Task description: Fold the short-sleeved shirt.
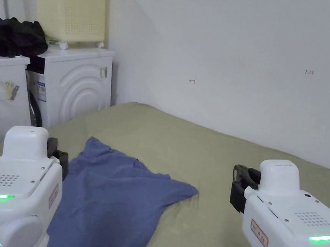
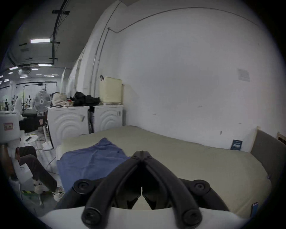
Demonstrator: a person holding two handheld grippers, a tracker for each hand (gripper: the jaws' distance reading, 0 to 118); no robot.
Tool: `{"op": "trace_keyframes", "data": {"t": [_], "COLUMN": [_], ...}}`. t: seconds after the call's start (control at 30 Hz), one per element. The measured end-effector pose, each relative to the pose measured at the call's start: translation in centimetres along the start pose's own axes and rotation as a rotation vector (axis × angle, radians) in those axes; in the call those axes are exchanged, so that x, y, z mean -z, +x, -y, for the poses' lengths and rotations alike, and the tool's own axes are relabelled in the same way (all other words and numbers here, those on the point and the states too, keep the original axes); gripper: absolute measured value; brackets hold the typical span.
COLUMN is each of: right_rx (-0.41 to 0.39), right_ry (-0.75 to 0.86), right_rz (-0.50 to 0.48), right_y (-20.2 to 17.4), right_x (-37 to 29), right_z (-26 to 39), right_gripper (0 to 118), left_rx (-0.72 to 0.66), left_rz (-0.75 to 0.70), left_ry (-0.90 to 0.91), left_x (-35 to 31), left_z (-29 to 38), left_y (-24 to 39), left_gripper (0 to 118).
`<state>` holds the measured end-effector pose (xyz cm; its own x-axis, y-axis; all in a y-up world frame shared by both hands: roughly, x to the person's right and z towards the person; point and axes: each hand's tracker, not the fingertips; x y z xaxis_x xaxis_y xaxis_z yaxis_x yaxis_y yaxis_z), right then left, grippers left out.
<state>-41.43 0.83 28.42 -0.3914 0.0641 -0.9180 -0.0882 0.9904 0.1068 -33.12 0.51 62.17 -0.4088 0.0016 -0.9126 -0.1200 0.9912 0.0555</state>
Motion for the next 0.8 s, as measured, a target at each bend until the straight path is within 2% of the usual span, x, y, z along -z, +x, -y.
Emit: {"op": "trace_keyframes", "data": {"t": [0.3, 0.5, 0.63, 0.8], "right_rx": [-0.033, -0.017, -0.012, -0.028], "right_ry": [-0.035, -0.064, -0.090, -0.106], "right_rz": [-0.060, -0.076, -0.069, -0.036], "right_y": [-2.6, -2.3, -1.2, 0.6], "right_x": [2.5, 3.4, 3.5, 3.2], "right_z": [0.9, 1.6, 1.9, 2.9], "right_gripper": [0, 0, 0, 0], "left_rx": [-0.012, -0.030, -0.006, 0.061], "left_rz": [-0.033, -0.029, 0.008, 0.163], "left_ry": [-0.084, -0.118, -0.145, -0.234], "left_x": [0.8, 2.5, 5.8, 12.5], "left_z": [2.9, 3.2, 1.5, -1.1], "left_y": [-1.5, -2.1, -1.8, 0.0], "left_gripper": [0, 0, 0, 1]}}
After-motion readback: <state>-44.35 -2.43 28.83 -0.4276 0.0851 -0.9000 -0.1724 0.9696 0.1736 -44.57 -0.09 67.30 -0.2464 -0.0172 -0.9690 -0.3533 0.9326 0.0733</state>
